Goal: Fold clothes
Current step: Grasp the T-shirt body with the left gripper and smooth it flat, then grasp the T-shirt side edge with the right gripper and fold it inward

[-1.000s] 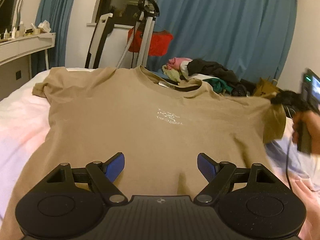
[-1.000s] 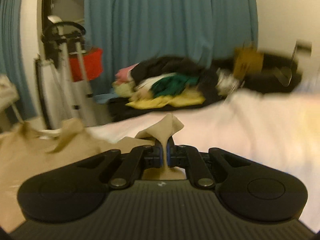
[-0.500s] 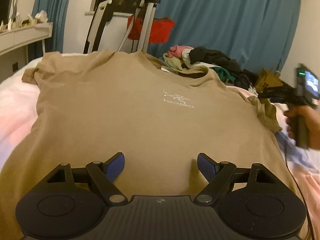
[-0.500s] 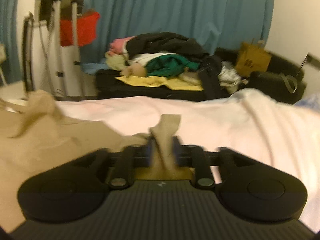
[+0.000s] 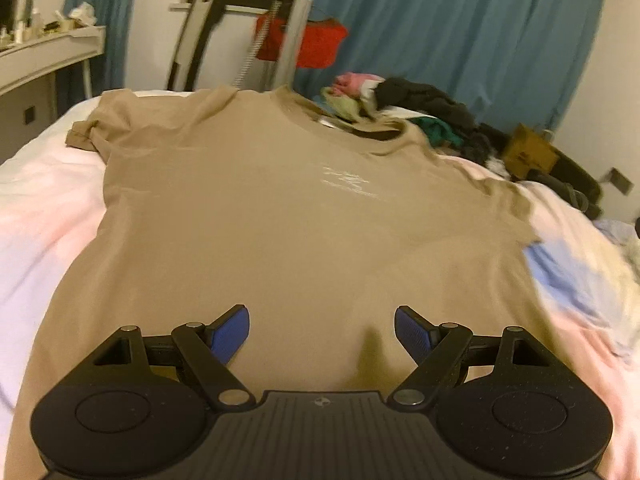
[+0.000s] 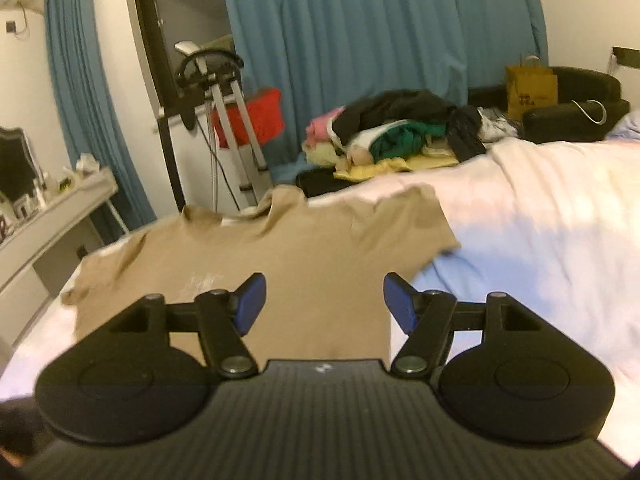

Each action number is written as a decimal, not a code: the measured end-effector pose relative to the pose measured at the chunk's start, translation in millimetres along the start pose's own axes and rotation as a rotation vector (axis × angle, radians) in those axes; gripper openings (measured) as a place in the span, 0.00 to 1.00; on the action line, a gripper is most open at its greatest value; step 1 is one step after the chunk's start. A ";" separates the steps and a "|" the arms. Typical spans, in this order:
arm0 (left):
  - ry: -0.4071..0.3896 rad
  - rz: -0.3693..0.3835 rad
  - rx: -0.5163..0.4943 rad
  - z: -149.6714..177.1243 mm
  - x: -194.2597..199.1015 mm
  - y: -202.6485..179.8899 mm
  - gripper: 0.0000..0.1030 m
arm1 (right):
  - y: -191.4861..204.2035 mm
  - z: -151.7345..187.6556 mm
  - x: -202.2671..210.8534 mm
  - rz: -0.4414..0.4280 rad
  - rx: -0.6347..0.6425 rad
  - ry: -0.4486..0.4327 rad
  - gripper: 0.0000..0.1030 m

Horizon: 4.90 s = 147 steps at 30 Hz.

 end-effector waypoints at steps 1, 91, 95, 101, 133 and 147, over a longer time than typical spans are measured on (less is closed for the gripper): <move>0.009 0.028 -0.001 2.4 7.0 -3.5 0.77 | 2.9 0.5 12.7 -0.006 0.004 -0.012 0.65; 0.000 -0.005 0.114 -12.7 -38.2 15.3 0.87 | -126.3 -19.7 -329.3 -0.114 -0.594 -0.064 0.18; -0.008 -0.019 0.132 -13.4 -28.2 22.1 0.87 | -125.3 -40.5 -308.2 -0.033 -0.497 -0.075 0.13; -0.065 -0.071 0.112 -31.8 -1.6 38.6 0.87 | -92.9 -80.5 -273.2 0.113 -0.318 -0.111 0.12; -0.054 -0.169 0.266 -55.6 9.5 129.6 0.87 | 239.4 -11.4 -289.7 -0.204 0.260 0.136 0.88; -0.038 -0.092 0.092 -23.3 43.5 51.0 0.87 | 135.0 5.0 -23.3 -0.235 0.081 0.028 0.88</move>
Point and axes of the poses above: each gripper's, at about its wrist camera, not at the fingertips, and x roughly against the way its jaws point, y to its left, z to its underside, the point moved 8 cm from there along -x, roughly the way its jaws point, and after that the axes turned 4 degrees about x, right-handed, at the moved point
